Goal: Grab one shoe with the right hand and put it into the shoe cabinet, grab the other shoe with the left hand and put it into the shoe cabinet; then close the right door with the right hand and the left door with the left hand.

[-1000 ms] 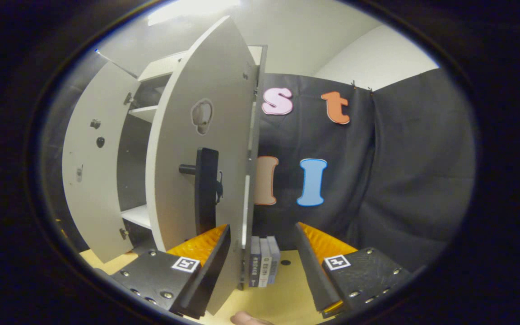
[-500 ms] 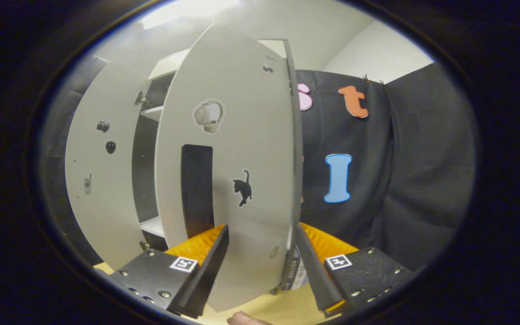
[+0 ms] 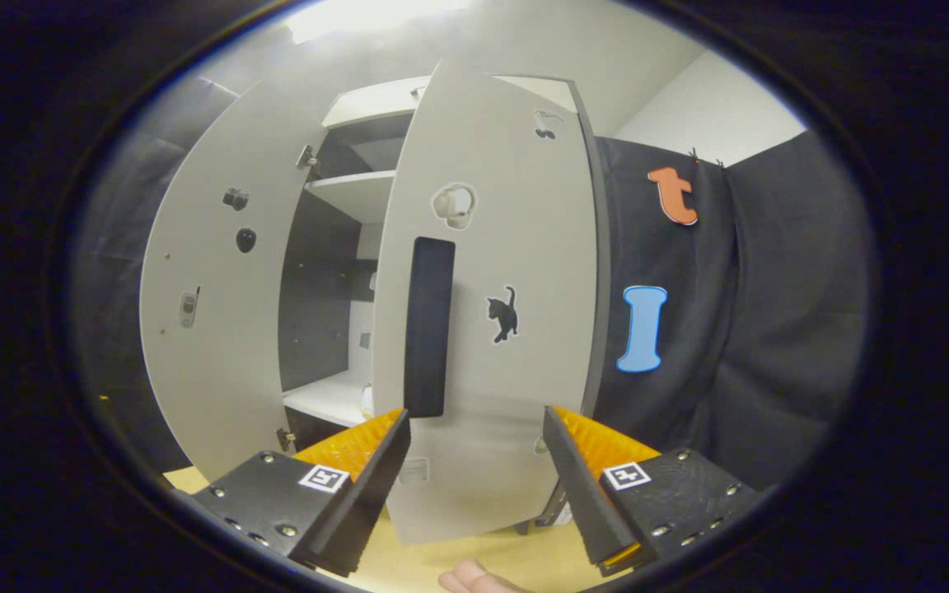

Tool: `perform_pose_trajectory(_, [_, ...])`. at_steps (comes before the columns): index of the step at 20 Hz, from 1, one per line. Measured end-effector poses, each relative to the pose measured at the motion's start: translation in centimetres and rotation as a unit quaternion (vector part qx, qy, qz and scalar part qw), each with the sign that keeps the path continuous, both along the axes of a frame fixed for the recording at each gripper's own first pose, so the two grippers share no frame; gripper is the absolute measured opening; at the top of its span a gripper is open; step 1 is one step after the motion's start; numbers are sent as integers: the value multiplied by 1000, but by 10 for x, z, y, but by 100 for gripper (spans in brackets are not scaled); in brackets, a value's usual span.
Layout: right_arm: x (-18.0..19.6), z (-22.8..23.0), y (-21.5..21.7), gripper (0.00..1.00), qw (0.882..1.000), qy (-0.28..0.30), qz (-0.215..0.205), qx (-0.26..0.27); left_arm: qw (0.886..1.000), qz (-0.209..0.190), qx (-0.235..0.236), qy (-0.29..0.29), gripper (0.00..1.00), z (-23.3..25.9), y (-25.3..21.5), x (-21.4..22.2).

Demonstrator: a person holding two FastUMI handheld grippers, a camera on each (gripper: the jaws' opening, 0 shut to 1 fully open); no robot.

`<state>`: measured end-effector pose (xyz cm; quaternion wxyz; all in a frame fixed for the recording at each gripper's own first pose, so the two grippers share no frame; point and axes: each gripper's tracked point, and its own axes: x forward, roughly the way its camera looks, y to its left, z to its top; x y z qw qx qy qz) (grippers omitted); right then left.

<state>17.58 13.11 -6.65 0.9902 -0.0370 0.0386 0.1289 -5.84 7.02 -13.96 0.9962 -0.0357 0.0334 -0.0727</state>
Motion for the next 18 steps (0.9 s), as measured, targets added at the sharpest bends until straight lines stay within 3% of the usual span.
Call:
perform_pose_trajectory(6, [-40,-12,-29,95,997,28,-49,46,999,28,5,15,96,-5,30,9])
perform_pose_trajectory(9, [-67,-20,-24,96,996,35,-26,79,999,43,9,21,99,-3,49,18])
perform_pose_trajectory(11, [-82,-28,-26,97,996,39,-14,84,998,51,12,23,96,0,62,26])
perform_pose_trajectory(18, [-131,-35,-34,96,998,20,-8,57,996,79,-1,51,96,0,113,68])
